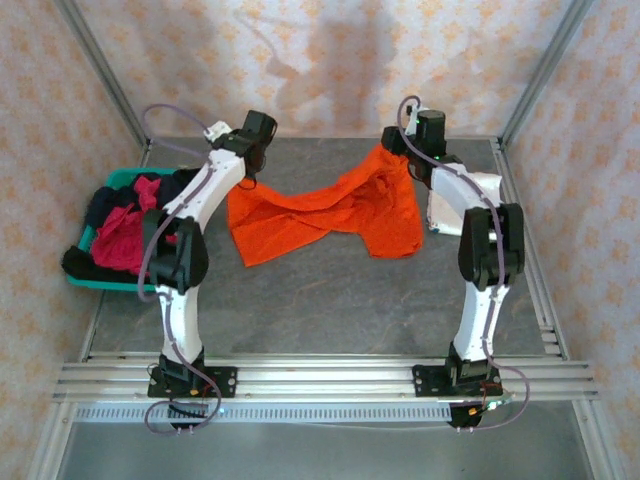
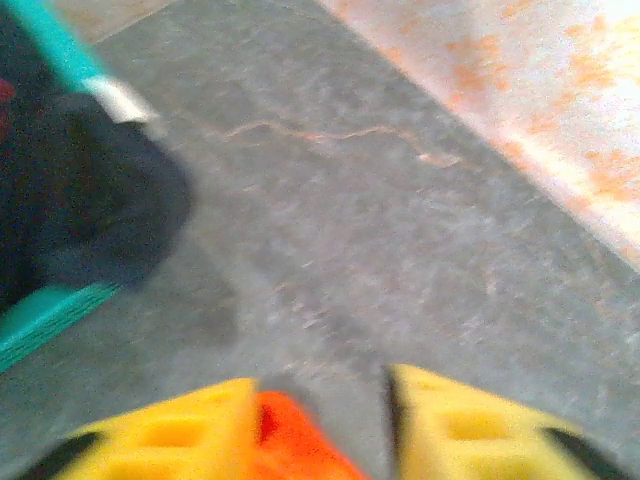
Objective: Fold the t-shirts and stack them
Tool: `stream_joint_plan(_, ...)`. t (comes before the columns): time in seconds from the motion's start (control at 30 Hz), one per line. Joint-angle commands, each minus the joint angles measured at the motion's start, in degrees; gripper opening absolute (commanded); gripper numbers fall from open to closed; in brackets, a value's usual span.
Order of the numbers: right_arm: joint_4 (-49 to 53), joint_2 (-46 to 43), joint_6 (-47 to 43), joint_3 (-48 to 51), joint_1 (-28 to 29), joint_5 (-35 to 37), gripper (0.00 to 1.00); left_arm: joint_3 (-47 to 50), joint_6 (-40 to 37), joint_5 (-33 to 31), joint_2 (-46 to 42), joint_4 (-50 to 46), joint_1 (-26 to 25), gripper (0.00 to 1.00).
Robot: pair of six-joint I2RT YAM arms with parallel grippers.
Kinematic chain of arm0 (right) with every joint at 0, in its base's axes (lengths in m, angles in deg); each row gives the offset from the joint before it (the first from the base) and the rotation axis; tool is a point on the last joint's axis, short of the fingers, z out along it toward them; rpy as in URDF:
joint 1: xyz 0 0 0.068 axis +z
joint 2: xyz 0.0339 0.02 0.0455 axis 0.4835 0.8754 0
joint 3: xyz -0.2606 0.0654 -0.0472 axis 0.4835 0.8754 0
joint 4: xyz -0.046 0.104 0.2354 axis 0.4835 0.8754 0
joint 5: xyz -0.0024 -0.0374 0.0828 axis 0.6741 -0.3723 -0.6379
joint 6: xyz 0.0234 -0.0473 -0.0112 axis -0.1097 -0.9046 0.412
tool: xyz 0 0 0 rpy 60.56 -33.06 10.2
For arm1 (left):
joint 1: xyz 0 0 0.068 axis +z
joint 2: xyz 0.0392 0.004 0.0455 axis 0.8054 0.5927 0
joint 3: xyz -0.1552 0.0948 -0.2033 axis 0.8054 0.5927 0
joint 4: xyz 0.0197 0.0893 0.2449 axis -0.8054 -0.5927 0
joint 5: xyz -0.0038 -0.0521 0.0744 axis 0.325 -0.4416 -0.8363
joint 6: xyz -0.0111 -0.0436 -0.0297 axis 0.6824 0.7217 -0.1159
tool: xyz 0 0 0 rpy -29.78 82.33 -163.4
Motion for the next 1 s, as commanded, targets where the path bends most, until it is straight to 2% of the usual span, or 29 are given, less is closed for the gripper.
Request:
stream_joint_plan(0.0, -3.8, 0.9, 2.7, -1.9, -0.5, 2.7, 0.99, -5.5, -2.5, 3.6, 3.2, -6.4, 0.4, 1.00)
stream_joint_plan(0.13, -4.0, -4.2, 3.0, 4.9, -0.6, 3.8, 0.99, 4.7, -1.4, 4.0, -3.3, -0.8, -0.2, 1.00)
stream_joint_plan(0.27, -4.5, -11.2, 2.4, 15.4, -0.5, 1.3, 0.99, 13.5, 2.9, 3.5, -7.9, -1.8, -0.2, 0.99)
stream_joint_plan(0.4, -3.3, -18.2, 2.3, 24.4, 0.2, -2.5, 1.00, 24.1, 9.1, 5.5, -12.7, -1.0, -0.3, 0.85)
stream_joint_plan(0.5, -1.5, -22.6, 1.1, 28.9, 1.8, -3.4, 1.00, 28.6, 11.3, 7.0, -13.7, -0.5, -0.2, 0.71)
stream_joint_plan(0.6, 0.3, -26.0, 0.4, 32.1, 3.3, -3.4, 1.00, 30.4, 12.4, 8.1, -13.2, -0.3, -0.2, 0.62)
stream_joint_plan(0.8, 2.1, -30.8, 0.1, 36.8, 5.0, -3.1, 1.00, 29.4, 13.1, 10.1, -9.7, 0.0, -0.1, 0.53)
stream_joint_plan(0.97, 3.3, -33.3, -0.4, 39.0, 5.0, -1.5, 1.00, 27.9, 12.9, 10.8, -5.6, 0.0, 0.4, 0.51)
